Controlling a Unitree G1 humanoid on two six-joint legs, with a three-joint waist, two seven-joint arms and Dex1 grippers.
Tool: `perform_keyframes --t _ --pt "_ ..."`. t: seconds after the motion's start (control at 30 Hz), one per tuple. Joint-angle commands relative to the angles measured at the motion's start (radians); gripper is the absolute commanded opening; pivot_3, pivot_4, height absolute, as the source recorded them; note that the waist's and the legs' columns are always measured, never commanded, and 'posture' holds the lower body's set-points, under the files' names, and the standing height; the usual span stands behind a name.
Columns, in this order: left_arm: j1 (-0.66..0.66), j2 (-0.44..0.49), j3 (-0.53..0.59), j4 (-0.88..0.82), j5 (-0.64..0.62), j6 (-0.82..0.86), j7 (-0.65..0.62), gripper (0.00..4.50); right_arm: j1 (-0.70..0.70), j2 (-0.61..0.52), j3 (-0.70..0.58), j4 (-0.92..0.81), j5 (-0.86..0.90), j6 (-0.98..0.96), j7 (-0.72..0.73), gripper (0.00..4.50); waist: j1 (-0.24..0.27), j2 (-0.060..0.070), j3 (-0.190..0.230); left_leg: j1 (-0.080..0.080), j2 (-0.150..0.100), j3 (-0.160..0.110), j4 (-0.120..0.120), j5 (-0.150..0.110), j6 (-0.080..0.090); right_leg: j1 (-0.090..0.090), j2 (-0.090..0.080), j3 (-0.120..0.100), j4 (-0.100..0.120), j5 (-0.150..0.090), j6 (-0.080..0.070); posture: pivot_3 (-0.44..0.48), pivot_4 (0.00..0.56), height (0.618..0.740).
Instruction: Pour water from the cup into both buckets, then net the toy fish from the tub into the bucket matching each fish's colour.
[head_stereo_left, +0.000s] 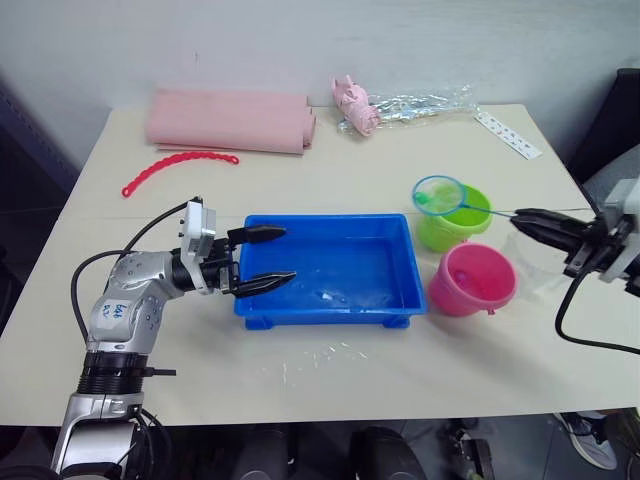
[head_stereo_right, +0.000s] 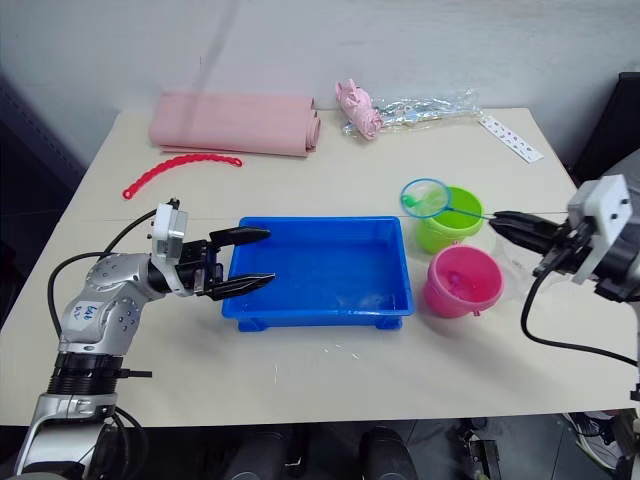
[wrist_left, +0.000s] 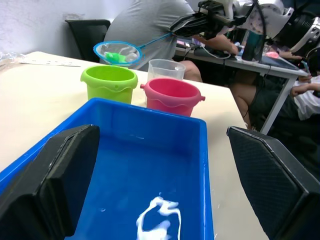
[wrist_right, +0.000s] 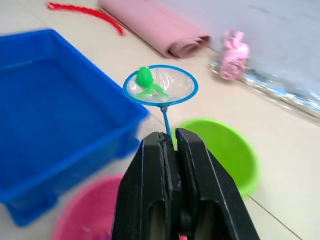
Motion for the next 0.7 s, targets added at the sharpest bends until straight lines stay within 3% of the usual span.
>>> perform_keyframes --t 0.03,0.37,0.7 --pt "-0.01 -0.001 0.022 -0.031 -0.032 0.014 0.01 4.47 -0.05 -0.045 -0.022 0.107 -0.043 -0.079 0.013 0.0 0.0 0.0 0.0 0.0 0.0 0.0 0.0 0.0 0.0 0.0 0.0 0.0 0.0 0.0 0.0 0.0 0.15 0.74" --pt "0.007 0.004 0.031 -0.062 -0.022 -0.01 0.017 4.47 -0.126 -0.06 0.107 0.326 -0.305 -0.493 -0.078 0.0 -0.002 0.0 0.0 0.0 0.0 0.001 0.0 0.0 0.0 0.0 0.0 0.0 0.0 0.0 0.0 0.0 0.15 0.74" --pt "0.013 0.004 0.039 -0.085 -0.03 0.012 0.046 4.47 -0.15 -0.117 0.205 0.426 -0.592 -0.887 -0.331 0.0 -0.002 0.0 0.0 0.0 0.0 0.001 0.0 0.0 0.0 0.0 0.0 0.0 0.0 0.0 0.0 0.0 0.15 0.74"
